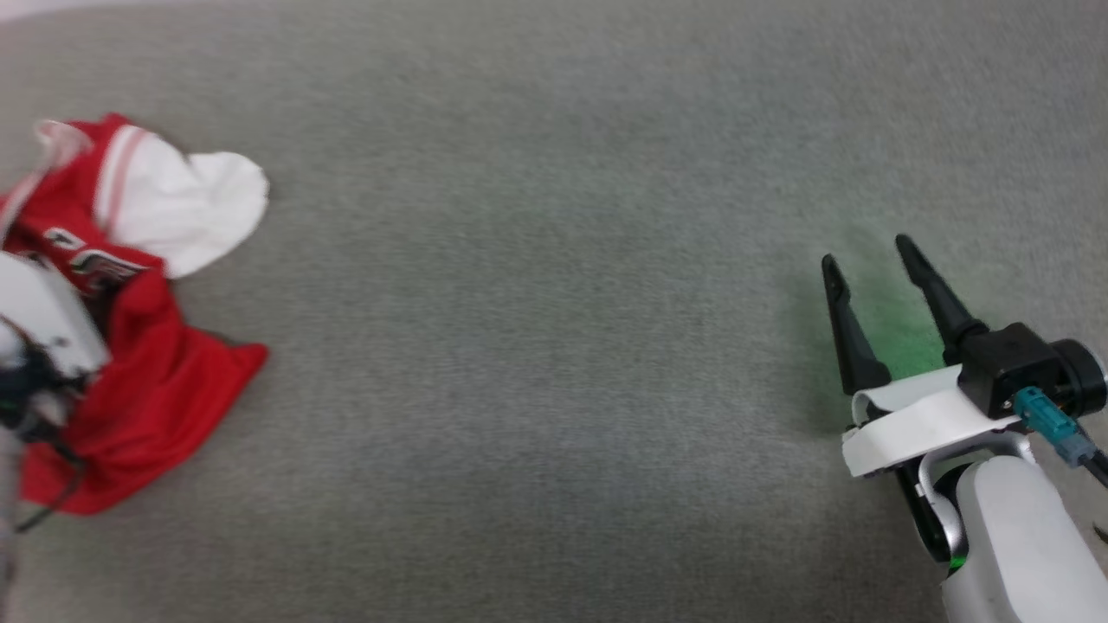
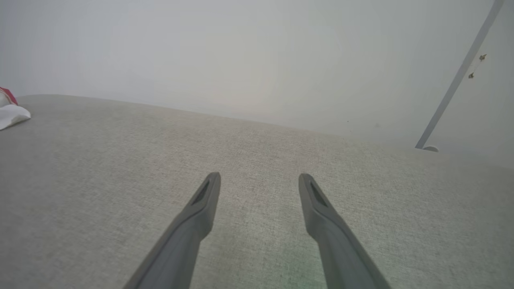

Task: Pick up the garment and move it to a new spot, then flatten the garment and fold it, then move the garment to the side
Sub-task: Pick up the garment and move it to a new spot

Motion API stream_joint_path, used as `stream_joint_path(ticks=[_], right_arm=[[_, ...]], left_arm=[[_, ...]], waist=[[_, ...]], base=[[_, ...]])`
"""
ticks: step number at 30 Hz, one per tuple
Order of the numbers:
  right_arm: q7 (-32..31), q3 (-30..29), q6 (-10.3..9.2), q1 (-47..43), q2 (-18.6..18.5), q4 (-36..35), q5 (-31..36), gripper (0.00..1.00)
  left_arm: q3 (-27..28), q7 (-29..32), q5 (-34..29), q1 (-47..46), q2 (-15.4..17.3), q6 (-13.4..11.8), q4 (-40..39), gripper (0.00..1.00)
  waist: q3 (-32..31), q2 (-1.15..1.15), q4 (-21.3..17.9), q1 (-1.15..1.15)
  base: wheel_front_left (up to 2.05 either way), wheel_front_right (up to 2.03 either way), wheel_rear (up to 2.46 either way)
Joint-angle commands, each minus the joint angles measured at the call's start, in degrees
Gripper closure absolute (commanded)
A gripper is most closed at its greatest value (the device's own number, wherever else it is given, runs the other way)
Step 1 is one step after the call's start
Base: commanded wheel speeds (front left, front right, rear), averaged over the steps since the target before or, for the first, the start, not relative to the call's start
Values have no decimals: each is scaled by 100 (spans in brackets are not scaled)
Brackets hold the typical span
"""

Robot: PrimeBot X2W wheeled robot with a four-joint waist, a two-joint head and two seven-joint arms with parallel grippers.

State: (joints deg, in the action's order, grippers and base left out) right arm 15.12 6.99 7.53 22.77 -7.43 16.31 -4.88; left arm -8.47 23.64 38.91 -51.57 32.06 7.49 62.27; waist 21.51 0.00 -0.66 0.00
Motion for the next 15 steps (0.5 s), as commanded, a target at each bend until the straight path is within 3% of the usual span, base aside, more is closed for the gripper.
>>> stream_joint_path(ticks=[1, 8, 10, 15], right_arm=[[3, 21, -8, 64, -4, -31, -7, 0], [3, 146, -8, -15, -104, -276, -89, 0], [3, 180, -8, -30, -123, -340, -87, 0], [2, 173, -8, -174, -123, -308, -122, 0]], left_arm=[[-31, 13, 7, 40, -47, -7, 104, 0], [-240, 169, 174, 256, -289, -4, 478, 0], [-344, 188, 241, 370, -366, 13, 444, 100], [-545, -274, 250, 495, -259, 16, 290, 100]], waist=[[435, 0, -423, 0], [352, 0, -407, 0], [261, 0, -364, 0], [-182, 0, -230, 0]], base=[[0, 0, 0], [0, 0, 0], [0, 0, 0], [0, 0, 0]])
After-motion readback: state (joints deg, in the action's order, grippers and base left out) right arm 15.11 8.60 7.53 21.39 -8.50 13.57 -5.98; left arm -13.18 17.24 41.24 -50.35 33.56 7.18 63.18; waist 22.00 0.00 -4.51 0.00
